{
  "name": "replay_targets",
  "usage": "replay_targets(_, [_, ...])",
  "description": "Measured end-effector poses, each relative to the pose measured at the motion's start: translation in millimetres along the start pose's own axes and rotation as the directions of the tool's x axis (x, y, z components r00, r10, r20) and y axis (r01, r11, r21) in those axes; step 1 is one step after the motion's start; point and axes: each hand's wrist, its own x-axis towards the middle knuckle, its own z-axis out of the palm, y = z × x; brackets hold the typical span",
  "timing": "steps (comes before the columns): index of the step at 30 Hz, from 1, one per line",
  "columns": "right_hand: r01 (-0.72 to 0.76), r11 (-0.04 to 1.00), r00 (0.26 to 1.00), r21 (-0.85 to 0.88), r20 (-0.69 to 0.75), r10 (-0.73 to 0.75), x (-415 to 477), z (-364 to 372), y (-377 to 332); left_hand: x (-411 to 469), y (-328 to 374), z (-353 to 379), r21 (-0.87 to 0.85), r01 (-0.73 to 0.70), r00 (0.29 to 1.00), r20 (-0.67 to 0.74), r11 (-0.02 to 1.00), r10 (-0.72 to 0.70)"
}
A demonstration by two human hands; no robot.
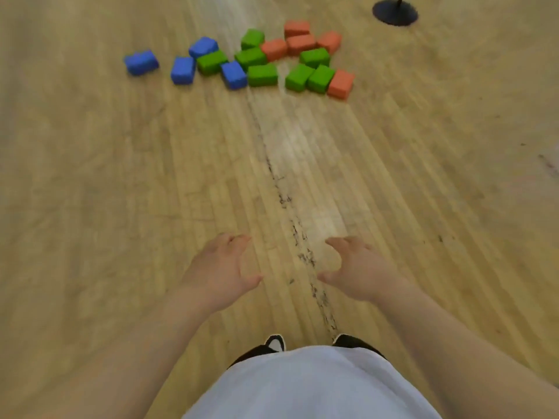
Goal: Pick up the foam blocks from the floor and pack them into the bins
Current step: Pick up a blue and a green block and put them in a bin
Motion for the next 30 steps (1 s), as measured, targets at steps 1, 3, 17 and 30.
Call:
replay_targets(1, [0.047, 0.998, 0.999, -0.04, 0.008, -0.046, 14.9, -8.8, -18.3, -0.1, -16.5, -4.3, -0.035, 0.048, 0.999, -0.013, 0.998, -0.048])
replay_targets(3, [0.122, 0.988, 0.992, -0.095, 0.029, -0.119, 41.2, -24.0, -50.3, 1.2, -42.4, -12.8, -0.088, 0.143, 0.989, -0.028, 0.986, -0.146])
replay_targets(17, [0.303, 0.937, 0.951, -0.174, 0.118, -0.285, 281.2, -175.2, -121.4, 189.8, -79.7, -133.8, -0.237, 0.397, 0.904, -0.063, 0.887, -0.422])
replay_targets(30, [0.35, 0.914, 0.934, -0.204, 0.147, -0.325, 473.3, -301.7, -246.0, 351.6, -164.7, -264.2, -0.328, 0.426, 0.875, -0.088, 0.843, -0.476])
